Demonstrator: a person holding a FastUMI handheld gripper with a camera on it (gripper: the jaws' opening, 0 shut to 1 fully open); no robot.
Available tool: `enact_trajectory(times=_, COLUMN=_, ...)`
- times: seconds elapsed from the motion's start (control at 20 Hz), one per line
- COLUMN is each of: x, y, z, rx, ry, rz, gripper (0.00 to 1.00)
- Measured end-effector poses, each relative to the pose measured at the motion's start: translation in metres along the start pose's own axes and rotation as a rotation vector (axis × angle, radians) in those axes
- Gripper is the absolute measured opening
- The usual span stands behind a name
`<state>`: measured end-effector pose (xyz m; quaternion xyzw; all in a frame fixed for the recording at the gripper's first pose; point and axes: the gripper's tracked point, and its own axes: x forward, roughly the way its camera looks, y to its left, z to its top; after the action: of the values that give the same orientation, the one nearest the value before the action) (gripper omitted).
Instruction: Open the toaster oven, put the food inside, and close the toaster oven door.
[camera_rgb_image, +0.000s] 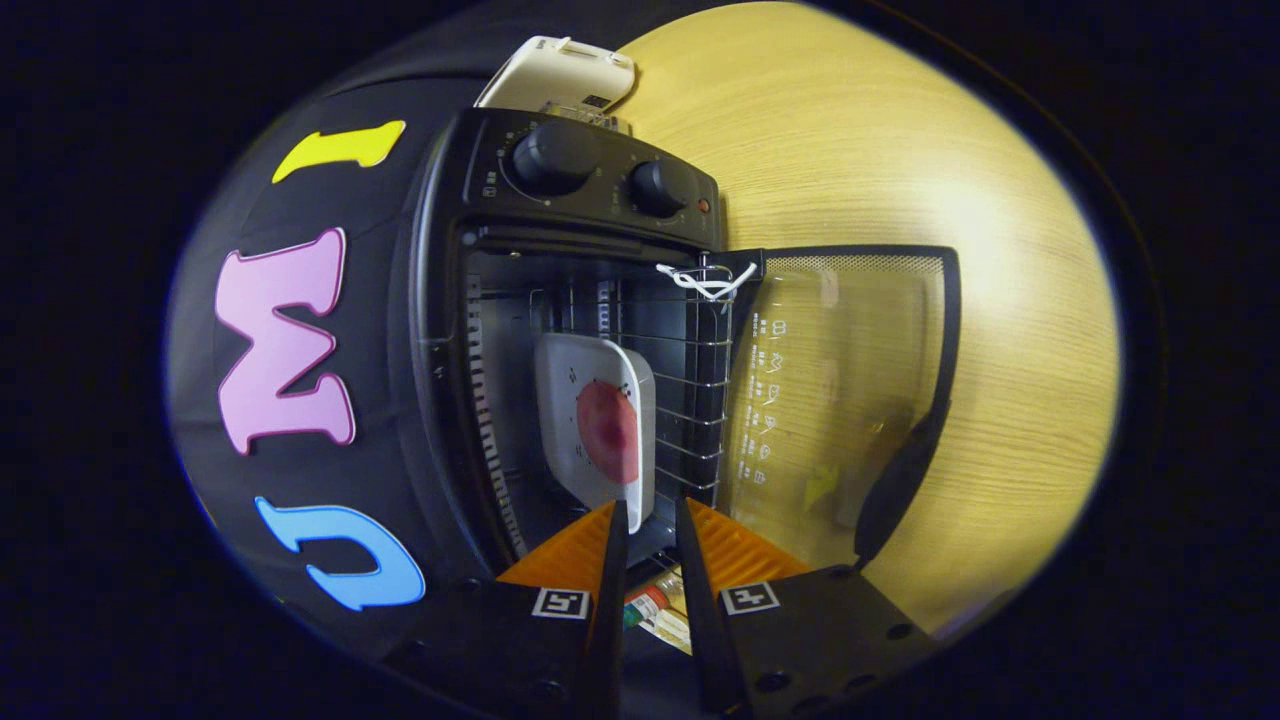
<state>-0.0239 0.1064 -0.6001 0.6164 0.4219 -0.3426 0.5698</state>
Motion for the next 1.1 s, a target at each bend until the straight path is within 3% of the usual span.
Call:
enact_trajectory(times=0.2, x=-0.043, y=-0.009, z=-0.011, rx=-0.125, ry=0.032, rz=0.024, gripper=0.36)
enact_trajectory(times=0.3, x=-0.061, y=-0.012, z=-0.012, rx=-0.186, ry=0.039, rz=0.039, gripper=0.63)
enact_trajectory(times=0.35, x=-0.069, y=-0.01, z=-0.011, rx=-0.214, ry=0.041, rz=0.061, gripper=0.63)
enact_trajectory(times=0.45, x=-0.082, y=-0.017, z=-0.018, rx=-0.331, ry=0.066, rz=0.07, gripper=1.0)
enact_trajectory(times=0.75, x=-0.097, y=-0.035, z=-0.019, rx=-0.639, ry=0.063, rz=0.063, gripper=0.99)
enact_trajectory(times=1.1, x=-0.088, y=-0.063, z=-0.009, rx=-1.145, ry=0.02, rz=-0.051, gripper=0.99)
